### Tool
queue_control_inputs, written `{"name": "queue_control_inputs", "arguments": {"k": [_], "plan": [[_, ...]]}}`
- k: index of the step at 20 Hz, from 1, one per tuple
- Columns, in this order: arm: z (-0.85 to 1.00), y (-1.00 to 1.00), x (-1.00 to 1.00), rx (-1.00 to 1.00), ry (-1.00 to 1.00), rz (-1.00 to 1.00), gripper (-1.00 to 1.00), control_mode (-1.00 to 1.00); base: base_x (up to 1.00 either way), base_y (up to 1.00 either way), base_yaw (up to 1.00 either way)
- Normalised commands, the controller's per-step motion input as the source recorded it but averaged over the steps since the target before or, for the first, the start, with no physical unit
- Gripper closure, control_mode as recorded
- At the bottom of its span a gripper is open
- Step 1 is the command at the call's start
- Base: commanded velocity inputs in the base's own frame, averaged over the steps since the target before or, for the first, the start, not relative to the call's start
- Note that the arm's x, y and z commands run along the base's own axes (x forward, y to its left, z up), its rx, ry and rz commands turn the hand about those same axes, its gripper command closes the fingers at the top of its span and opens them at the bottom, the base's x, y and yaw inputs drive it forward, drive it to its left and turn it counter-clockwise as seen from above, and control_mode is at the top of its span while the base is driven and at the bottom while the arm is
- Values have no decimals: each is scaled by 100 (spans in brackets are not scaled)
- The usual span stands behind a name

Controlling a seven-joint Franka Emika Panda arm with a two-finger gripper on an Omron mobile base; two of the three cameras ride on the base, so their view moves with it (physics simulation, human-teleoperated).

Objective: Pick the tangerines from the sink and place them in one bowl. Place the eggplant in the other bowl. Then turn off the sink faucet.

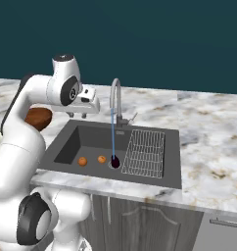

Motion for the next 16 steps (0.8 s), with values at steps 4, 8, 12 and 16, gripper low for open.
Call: {"name": "queue_control_inputs", "arguments": {"k": [4, 8, 12, 16], "plan": [[-1, 0, 0, 0, -2, 0, -100, -100, 0, 0, 0], [-29, 0, 0, 0, -8, 0, -100, -100, 0, 0, 0], [-68, 0, 0, 0, 0, 0, -100, -100, 0, 0, 0], [-61, -6, 0, 0, 0, 0, -100, -100, 0, 0, 0]]}}
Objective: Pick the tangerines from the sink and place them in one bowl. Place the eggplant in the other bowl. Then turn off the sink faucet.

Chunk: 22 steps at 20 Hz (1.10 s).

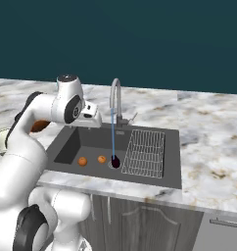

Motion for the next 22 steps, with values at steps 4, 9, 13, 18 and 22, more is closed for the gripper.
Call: {"name": "queue_control_inputs", "arguments": {"k": [4, 9, 13, 18, 22], "plan": [[-51, -11, 0, -2, 0, 0, -100, -100, 0, 0, 0], [-46, -2, 0, -8, 0, 0, -100, -100, 0, 0, 0], [-43, 0, 4, -11, 3, 0, -100, -100, 0, 0, 0], [-30, 0, 28, -9, 13, 3, -100, -100, 0, 0, 0], [-24, 0, 45, -11, 28, 7, -100, -100, 0, 0, 0]]}}
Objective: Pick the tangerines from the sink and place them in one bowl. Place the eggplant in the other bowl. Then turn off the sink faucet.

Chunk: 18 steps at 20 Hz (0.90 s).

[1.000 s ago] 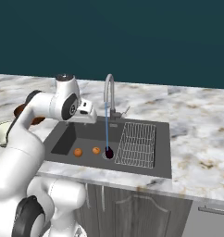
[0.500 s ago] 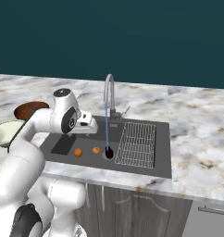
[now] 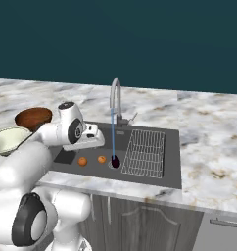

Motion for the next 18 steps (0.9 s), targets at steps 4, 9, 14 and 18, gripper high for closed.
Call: {"name": "queue_control_inputs", "arguments": {"k": [4, 9, 14, 18], "plan": [[-18, 0, 55, -12, 35, 8, -100, -100, 0, 0, 0], [-16, -4, 42, -5, 24, 9, -100, -100, 0, 0, 0], [-33, -6, 32, 0, 3, 4, -100, -100, 0, 0, 0], [-49, -16, 8, 0, 0, 3, -100, -100, 0, 0, 0]]}}
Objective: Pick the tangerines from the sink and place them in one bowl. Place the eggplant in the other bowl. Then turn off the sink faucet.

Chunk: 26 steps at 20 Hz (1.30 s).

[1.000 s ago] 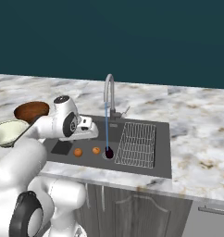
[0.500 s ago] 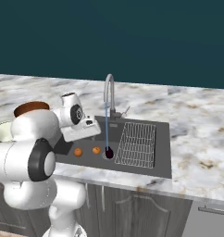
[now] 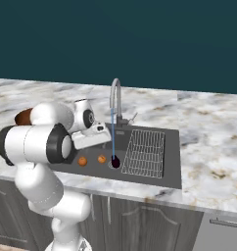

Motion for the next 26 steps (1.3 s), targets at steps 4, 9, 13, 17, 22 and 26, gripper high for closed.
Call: {"name": "queue_control_inputs", "arguments": {"k": [4, 9, 13, 17, 22, 26], "plan": [[-39, -21, 0, 0, 0, 4, -100, -100, 0, 0, 0], [-25, -9, 13, 0, 0, 3, -100, -100, 0, 0, 0], [-34, 0, 24, 0, 0, 0, -100, -100, 0, 0, 0], [-39, 0, 28, 0, 0, 6, -100, -100, 0, 0, 0], [-29, 0, 32, 0, 0, 4, -100, -100, 0, 0, 0], [-27, 0, 35, 0, 0, 0, -100, -100, 0, 0, 0]]}}
